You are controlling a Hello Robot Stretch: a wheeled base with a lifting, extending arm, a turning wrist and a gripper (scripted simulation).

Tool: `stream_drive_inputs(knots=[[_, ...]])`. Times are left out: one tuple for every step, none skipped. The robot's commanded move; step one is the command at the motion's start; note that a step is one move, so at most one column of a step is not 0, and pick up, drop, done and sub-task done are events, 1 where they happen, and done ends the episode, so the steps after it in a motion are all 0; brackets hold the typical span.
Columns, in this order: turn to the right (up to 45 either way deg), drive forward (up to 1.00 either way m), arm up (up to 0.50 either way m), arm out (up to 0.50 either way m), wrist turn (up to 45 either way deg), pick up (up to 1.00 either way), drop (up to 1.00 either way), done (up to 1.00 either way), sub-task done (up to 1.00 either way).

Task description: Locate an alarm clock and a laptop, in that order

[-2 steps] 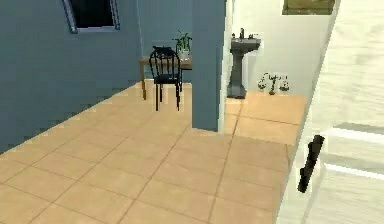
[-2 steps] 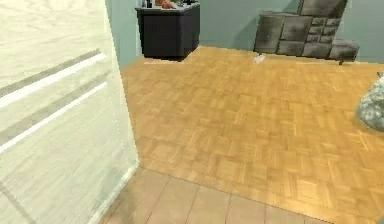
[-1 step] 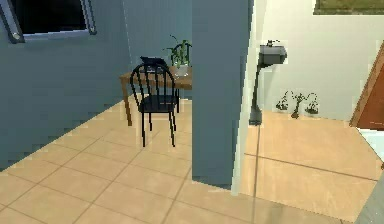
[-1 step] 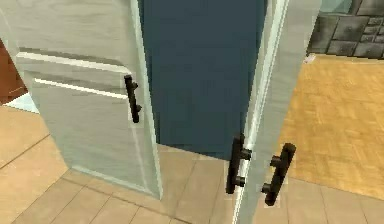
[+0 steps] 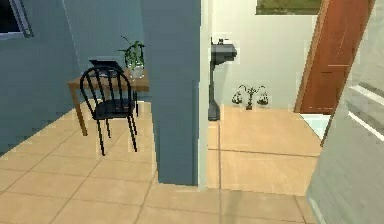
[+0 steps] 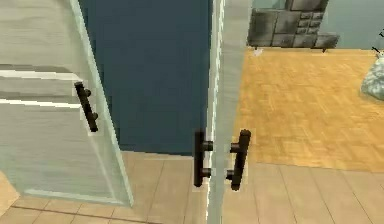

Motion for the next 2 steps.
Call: stream_drive_inputs(knots=[[0.0, 0.05, 0.0, 0.0, 0.0, 0.0, 0.0, 0.0, 0.0], [21.0, 0.0, 0.0, 0.0, 0.0, 0.0, 0.0, 0.0, 0.0]])
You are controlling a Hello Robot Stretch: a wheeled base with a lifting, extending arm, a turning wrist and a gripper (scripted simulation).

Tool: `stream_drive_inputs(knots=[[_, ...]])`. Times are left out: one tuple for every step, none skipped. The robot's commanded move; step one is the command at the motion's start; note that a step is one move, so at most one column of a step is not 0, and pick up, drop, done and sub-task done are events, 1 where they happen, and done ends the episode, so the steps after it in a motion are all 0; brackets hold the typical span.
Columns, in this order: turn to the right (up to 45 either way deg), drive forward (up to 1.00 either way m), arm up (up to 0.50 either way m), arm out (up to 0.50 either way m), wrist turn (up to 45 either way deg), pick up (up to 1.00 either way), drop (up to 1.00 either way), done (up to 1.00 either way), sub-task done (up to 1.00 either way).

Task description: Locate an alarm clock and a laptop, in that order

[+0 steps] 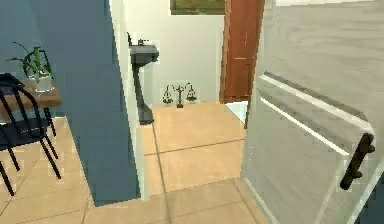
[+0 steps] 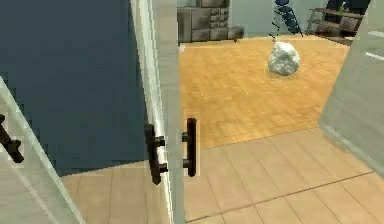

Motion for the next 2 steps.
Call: stream_drive_inputs(knots=[[0.0, 1.0, 0.0, 0.0, 0.0, 0.0, 0.0, 0.0, 0.0], [3.0, 0.0, 0.0, 0.0, 0.0, 0.0, 0.0, 0.0, 0.0]])
